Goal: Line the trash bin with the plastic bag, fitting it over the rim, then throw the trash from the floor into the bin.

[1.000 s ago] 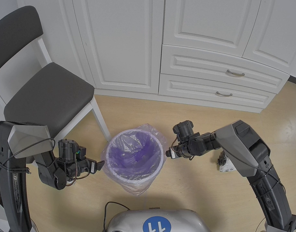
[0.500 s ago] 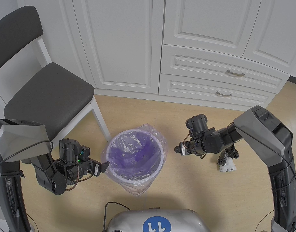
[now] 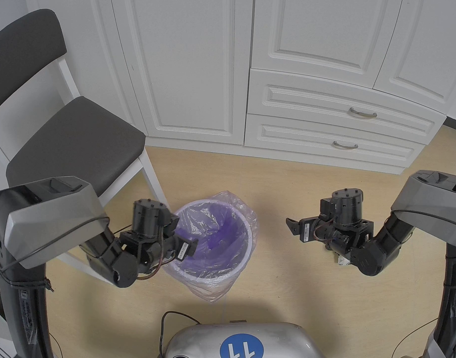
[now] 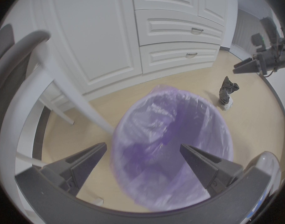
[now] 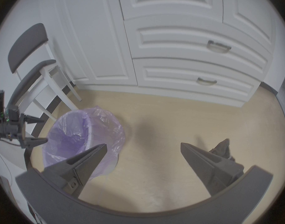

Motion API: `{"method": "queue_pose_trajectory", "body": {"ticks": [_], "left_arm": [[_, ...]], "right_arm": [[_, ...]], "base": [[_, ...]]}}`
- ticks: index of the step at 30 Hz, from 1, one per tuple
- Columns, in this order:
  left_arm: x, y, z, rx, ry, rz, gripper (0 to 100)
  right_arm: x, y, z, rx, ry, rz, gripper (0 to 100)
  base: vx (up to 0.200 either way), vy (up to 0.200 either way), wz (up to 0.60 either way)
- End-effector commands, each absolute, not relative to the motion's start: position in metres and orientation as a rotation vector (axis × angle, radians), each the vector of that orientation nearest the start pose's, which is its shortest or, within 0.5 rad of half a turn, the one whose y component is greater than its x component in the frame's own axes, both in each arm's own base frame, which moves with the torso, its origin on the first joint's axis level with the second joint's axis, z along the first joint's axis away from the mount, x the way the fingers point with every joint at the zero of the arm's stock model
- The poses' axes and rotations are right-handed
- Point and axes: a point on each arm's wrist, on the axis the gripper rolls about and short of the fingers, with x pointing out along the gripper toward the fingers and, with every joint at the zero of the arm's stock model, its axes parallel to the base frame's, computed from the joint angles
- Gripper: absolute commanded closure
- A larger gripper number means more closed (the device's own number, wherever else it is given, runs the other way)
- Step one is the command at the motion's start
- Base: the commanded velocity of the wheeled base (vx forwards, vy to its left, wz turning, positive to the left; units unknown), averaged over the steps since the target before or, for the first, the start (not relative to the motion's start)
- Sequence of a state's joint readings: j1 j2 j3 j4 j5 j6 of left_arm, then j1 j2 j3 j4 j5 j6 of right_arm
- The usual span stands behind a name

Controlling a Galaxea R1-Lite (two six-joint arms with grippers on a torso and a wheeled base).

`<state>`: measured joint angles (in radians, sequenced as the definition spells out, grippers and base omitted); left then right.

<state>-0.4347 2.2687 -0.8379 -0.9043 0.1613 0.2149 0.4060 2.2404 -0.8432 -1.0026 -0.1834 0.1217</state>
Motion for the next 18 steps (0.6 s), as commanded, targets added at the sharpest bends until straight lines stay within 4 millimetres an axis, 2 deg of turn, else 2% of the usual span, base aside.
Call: {"method": "queue_pose_trajectory", "body": {"ticks": [1, 6, 9, 13, 18], "left_arm": [[0.371, -0.218, -0.017, 0.489, 0.492, -0.359, 0], [0.381, -0.227, -0.035, 0.499, 0.505, -0.364, 0], [0.381, -0.228, -0.038, 0.506, 0.508, -0.353, 0], [0.375, -0.23, -0.038, 0.513, 0.511, -0.344, 0], [0.361, -0.222, -0.036, 0.523, 0.545, -0.348, 0]], "right_arm": [[0.328, 0.119, 0.061, -0.053, 0.303, 0.18, 0], [0.332, 0.108, 0.062, -0.046, 0.303, 0.176, 0], [0.331, 0.108, 0.065, -0.044, 0.294, 0.179, 0], [0.328, 0.107, 0.073, -0.045, 0.277, 0.183, 0], [0.325, 0.106, 0.079, -0.043, 0.262, 0.185, 0]], "base": [[0.0, 0.0, 0.0], [0.0, 0.0, 0.0], [0.0, 0.0, 0.0], [0.0, 0.0, 0.0], [0.0, 0.0, 0.0]]}}
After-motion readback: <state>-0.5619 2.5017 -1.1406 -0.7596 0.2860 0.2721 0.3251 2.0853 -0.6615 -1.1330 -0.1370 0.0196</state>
